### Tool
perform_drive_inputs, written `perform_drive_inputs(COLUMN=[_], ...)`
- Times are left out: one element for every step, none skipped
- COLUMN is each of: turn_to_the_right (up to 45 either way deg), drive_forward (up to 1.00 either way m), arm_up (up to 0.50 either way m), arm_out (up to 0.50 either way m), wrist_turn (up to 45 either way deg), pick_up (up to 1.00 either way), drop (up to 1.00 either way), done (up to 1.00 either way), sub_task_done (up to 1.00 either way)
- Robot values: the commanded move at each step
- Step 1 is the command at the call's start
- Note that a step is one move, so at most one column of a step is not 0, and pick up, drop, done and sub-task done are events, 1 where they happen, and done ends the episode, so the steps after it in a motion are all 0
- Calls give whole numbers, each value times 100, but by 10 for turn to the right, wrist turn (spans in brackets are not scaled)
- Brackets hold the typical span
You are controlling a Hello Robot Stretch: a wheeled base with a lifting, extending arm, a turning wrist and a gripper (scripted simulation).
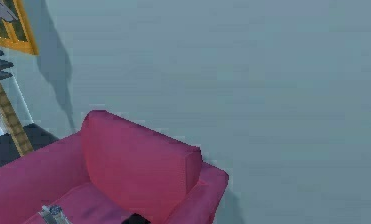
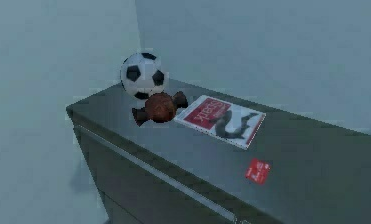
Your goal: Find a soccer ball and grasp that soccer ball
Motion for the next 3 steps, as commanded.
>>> perform_drive_inputs(turn_to_the_right=[0,0,0], drive_forward=[0,0,0], arm_up=[50,38,0], arm_out=[0,0,50], wrist_turn=[0,0,0], pick_up=[0,0,0], drop=[0,0,0], done=[0,0,0], sub_task_done=[0,0,0])
